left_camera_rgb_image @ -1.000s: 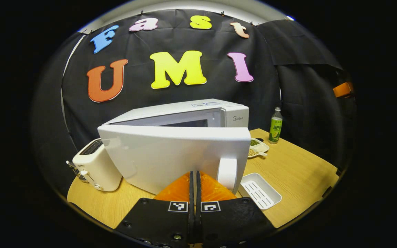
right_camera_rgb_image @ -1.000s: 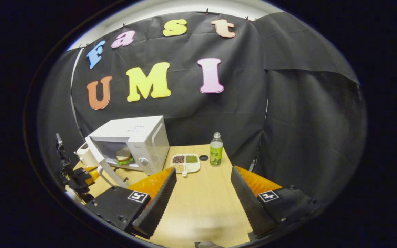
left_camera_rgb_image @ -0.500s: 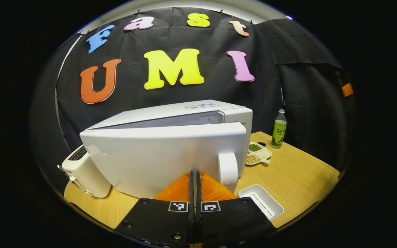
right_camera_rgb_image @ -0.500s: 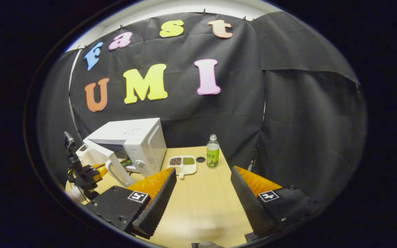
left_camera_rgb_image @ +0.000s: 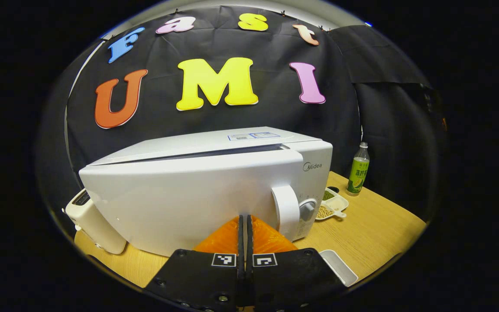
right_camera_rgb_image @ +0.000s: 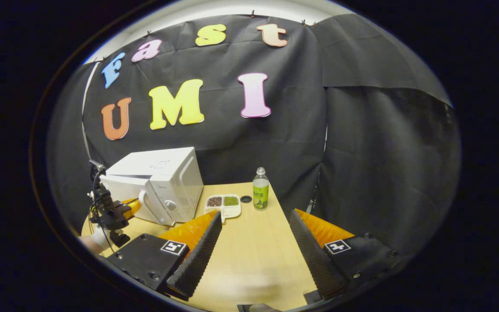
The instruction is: Open the microwave oven with the left hand, put the food in, and close the microwave oven.
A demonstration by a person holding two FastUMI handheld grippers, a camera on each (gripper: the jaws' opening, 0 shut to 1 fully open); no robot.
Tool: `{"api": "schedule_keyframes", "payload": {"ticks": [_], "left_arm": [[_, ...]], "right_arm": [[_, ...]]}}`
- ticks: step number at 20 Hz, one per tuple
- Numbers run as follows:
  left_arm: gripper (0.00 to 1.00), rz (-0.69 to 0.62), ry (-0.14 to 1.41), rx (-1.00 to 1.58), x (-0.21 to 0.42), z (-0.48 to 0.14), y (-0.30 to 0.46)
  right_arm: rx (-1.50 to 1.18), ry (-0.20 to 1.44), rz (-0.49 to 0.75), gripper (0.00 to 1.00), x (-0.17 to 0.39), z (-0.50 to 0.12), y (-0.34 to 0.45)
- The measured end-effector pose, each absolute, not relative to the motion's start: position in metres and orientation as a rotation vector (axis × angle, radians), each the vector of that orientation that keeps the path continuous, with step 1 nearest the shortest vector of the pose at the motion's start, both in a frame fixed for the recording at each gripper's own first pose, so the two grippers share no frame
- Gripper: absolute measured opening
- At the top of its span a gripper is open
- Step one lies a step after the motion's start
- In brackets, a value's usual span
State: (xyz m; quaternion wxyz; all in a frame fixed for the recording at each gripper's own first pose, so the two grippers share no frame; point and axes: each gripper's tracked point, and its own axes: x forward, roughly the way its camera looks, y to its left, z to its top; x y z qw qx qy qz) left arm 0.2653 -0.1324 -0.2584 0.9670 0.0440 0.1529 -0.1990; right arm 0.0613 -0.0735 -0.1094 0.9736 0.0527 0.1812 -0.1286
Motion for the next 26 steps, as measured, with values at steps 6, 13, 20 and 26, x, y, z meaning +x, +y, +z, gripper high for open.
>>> {"api": "schedule_keyframes", "payload": {"ticks": [6, 13, 20, 26], "left_arm": [[0.0, -0.39, 0.322, 0.068, 0.274, -0.266, -0.137], [0.0, -0.342, 0.372, 0.051, 0.281, -0.271, -0.141], [0.0, -0.335, 0.327, 0.041, 0.261, -0.238, -0.141], [0.84, -0.387, 0.286, 0.012, 0.222, -0.192, -0.132]], "right_arm": [[0.113, 0.375, -0.276, 1.0, 0.07, -0.11, -0.08], [0.119, 0.381, -0.239, 0.92, 0.088, -0.11, -0.068], [0.134, 0.339, -0.178, 1.0, 0.103, -0.101, -0.04], [0.094, 0.306, -0.152, 0.92, 0.096, -0.093, -0.026]]}}
